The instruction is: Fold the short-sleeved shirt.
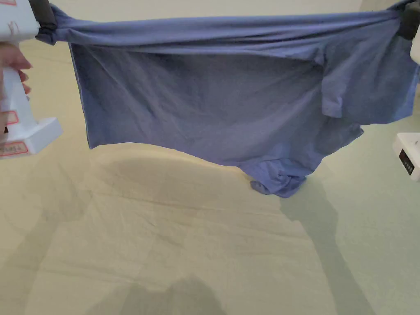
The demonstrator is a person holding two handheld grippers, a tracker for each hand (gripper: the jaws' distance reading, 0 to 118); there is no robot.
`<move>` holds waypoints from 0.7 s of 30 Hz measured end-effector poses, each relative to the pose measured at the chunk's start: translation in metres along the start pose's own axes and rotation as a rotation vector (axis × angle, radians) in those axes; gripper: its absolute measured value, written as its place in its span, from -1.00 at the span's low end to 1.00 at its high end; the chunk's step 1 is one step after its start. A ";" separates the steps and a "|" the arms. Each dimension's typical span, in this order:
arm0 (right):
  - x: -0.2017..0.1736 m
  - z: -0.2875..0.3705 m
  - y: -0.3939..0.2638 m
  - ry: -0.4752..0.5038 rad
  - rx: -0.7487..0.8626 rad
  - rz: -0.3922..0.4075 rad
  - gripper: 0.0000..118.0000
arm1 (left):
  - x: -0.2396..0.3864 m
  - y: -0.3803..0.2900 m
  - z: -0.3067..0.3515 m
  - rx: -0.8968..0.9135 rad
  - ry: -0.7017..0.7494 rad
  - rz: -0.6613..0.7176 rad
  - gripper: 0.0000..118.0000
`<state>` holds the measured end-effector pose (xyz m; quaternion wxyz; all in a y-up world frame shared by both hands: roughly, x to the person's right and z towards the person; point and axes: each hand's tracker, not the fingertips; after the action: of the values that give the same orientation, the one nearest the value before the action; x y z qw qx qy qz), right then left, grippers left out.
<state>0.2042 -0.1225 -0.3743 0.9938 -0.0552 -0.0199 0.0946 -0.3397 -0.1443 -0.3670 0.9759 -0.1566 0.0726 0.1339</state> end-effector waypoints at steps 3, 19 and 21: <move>-0.004 0.013 -0.051 0.034 -0.108 0.014 -0.99 | -0.009 -0.049 0.011 -0.093 0.023 0.005 -0.91; 0.002 0.222 -0.270 0.192 -0.790 -0.060 -0.98 | -0.067 -0.310 0.170 -0.592 0.111 -0.325 -0.91; 0.017 0.231 -0.292 0.189 -0.856 -0.072 -0.98 | -0.074 -0.320 0.183 -0.607 0.116 -0.327 -0.91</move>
<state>0.2634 -0.3796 -0.1112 0.8816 -0.4695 0.0320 0.0378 -0.3008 -0.3947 -0.0896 0.8877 -0.4564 0.0589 -0.0180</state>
